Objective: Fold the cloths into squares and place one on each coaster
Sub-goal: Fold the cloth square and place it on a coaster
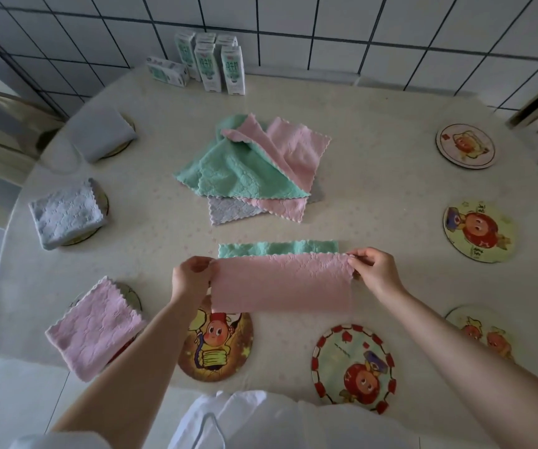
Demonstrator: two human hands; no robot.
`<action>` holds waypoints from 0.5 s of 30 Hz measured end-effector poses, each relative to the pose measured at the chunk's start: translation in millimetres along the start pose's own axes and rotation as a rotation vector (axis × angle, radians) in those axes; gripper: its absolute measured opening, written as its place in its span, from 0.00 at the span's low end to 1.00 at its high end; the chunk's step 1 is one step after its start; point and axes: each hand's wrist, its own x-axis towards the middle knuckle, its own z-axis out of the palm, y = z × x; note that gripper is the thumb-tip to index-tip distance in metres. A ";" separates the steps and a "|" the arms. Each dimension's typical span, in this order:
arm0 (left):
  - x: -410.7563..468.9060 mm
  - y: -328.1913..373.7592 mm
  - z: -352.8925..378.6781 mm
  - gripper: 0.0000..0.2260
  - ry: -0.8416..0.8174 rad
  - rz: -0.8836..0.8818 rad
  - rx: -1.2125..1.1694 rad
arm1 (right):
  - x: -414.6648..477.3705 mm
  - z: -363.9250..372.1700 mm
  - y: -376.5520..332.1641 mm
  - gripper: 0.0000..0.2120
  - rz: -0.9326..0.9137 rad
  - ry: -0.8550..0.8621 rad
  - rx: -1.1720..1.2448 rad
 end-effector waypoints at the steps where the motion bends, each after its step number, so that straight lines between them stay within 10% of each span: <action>1: 5.7 0.8 0.8 0.02 0.001 0.006 0.015 | 4.8 1.9 -1.1 0.03 0.002 0.005 -0.006; 15: 44.8 14.1 13.6 0.03 0.001 0.009 0.136 | 47.2 14.6 -1.6 0.07 0.033 0.023 -0.056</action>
